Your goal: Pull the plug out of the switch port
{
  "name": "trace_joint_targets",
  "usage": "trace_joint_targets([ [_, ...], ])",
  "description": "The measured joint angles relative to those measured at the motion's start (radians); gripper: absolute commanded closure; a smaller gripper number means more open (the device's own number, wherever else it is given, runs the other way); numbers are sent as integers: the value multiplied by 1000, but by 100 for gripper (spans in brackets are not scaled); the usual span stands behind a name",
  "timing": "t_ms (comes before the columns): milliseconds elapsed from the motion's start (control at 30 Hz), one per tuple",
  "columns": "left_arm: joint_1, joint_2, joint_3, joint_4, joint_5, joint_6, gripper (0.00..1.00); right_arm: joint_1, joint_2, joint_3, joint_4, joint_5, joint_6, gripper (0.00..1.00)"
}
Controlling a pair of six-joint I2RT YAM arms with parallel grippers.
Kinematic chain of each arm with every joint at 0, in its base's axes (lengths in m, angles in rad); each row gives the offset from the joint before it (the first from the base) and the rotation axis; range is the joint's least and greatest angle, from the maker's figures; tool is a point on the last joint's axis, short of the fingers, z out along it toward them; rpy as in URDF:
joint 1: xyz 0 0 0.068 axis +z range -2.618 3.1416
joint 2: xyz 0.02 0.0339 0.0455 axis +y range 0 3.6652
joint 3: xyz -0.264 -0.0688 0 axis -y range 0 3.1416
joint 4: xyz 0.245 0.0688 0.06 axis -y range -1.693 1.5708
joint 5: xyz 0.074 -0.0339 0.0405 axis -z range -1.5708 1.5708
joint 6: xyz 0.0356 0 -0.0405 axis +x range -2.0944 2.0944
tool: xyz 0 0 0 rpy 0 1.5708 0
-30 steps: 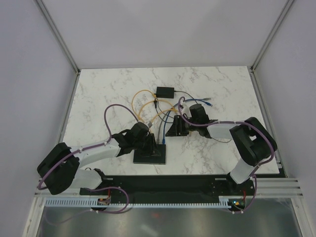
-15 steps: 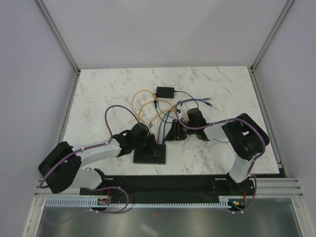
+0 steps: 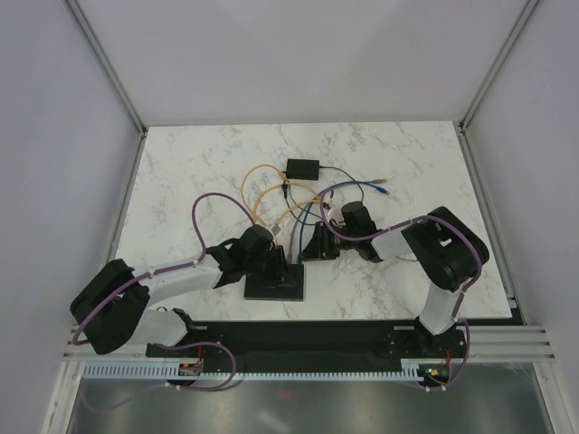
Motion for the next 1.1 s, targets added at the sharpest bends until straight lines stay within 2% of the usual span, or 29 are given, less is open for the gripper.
trace_joint_targets([
  [333,0,1,-4,8,2,0,64,0,44,-10,95,-10,49,68],
  [600,0,6,-4,15,3,0,64,0,47,-41,149,-14,61,67],
  [733,0,8,-4,17,5,0,64,0,47,-56,172,-19,63,69],
  [767,0,8,-4,18,6,0,64,1,48,-58,179,-19,63,71],
  [800,0,10,-4,19,8,0,64,0,50,-59,182,-19,63,78],
  [867,0,14,-4,26,13,0,65,0,57,-59,191,-19,66,82],
  [900,0,17,-4,29,19,0,66,0,61,-59,198,-20,70,89],
  [1000,0,23,-4,35,24,-1,67,-1,74,-65,228,-27,94,100],
  [1100,0,26,-4,38,26,-8,69,-2,85,-72,266,-28,124,100],
])
